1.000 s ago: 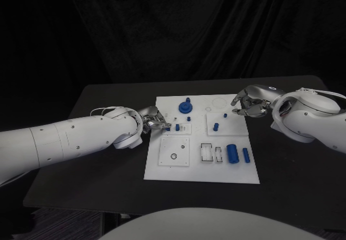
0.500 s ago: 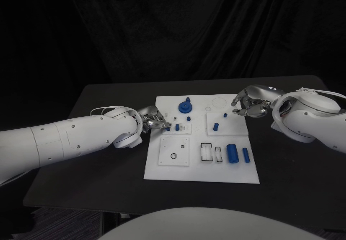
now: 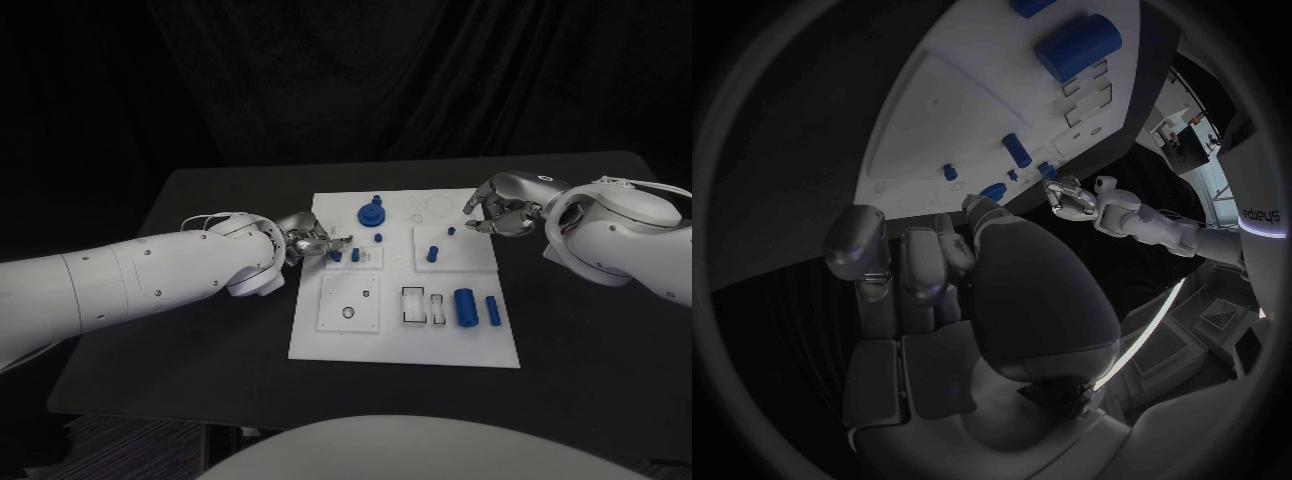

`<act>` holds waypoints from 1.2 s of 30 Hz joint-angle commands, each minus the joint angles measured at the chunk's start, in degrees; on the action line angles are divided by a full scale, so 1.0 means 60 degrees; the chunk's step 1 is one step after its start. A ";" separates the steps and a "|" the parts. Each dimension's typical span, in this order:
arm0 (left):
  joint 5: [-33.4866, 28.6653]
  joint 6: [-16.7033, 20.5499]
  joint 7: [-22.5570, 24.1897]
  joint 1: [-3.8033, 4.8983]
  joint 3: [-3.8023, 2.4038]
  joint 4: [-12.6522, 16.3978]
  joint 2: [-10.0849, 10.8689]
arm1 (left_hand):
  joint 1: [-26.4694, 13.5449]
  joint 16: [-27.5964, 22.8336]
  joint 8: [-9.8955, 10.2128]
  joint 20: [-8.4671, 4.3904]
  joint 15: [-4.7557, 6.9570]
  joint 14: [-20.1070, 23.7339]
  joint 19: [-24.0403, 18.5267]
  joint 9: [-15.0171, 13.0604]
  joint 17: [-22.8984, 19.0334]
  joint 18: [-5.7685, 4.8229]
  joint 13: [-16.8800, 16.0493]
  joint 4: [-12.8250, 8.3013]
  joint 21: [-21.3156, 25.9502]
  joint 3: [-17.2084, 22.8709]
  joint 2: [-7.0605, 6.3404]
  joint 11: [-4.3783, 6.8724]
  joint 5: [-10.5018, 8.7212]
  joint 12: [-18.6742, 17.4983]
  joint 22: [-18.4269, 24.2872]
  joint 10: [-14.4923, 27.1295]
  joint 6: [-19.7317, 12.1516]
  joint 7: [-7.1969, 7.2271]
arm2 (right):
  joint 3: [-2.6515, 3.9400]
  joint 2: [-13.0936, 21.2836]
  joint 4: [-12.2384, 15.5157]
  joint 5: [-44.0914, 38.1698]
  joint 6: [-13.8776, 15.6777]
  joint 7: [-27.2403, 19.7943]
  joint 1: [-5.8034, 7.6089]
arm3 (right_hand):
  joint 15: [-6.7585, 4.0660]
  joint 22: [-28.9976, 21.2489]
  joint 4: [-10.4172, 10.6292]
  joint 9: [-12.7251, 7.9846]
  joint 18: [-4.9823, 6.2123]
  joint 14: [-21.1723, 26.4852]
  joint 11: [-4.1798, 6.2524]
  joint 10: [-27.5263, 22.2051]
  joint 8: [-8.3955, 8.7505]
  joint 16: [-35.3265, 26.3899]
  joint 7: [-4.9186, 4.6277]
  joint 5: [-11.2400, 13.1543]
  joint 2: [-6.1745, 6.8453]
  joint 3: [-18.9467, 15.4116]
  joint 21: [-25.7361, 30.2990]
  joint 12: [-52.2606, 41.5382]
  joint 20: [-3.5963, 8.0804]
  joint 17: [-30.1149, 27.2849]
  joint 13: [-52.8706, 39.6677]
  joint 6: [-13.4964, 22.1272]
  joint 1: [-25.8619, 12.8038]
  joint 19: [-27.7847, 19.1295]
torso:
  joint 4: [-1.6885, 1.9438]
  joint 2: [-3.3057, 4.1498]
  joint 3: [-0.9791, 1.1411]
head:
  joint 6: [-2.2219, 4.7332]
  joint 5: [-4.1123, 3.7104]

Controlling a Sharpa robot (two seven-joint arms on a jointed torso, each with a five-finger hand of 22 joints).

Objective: Assemble the parts on the task board

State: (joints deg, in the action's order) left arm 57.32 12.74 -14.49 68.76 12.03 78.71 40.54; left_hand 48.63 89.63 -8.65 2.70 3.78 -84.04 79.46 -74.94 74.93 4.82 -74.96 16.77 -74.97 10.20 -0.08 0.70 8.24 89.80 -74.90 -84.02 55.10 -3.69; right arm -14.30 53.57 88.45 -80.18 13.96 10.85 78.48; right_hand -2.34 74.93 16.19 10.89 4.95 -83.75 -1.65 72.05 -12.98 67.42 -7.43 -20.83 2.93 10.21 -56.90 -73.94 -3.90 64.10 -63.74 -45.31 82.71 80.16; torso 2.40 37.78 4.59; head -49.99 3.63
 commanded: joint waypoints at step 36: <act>-0.0025 0.0274 0.0736 -0.0050 0.0011 -0.0180 -0.0120 | 0.0172 0.0062 -0.0478 -0.0038 0.0037 -0.0993 0.0073 -0.0275 0.2512 -0.0033 -0.2507 -0.0026 0.0075 -0.0826 0.0938 0.0090 0.0439 0.0033 -0.0676 -0.0996 0.0568 0.0194 | 0.0007 -0.0026 -0.0023 -0.0018 -0.0196 0.0257 -0.0028 | 0.0028 0.1099 -0.0025 0.0022 0.0198 0.0084 -0.0053 -0.0054 -0.0079 -0.0079 0.0009 -0.0090 -0.0069 0.0118 0.0140 0.0061 0.0000 -0.0043 0.0037 -0.0106 0.0110 -0.0064 | -0.0005 0.0004 0.0003 | -0.0002 0.0005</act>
State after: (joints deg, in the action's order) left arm 57.33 13.70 -11.43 68.55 12.14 77.56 39.96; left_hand 49.09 89.63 -11.32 2.47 3.78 -84.04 79.68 -74.92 74.93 4.82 -74.96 16.59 -74.68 5.63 5.74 0.70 10.51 89.80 -74.90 -84.02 58.37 -2.67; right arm -14.29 53.44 88.31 -80.16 13.24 11.38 78.46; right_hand -2.13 74.91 16.04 10.93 4.95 -83.54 -1.86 71.85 -13.20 67.20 -7.23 -21.04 2.70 10.68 -56.35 -73.94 -3.90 63.88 -63.56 -45.52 82.94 80.16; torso 2.41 37.80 4.61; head -49.99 3.59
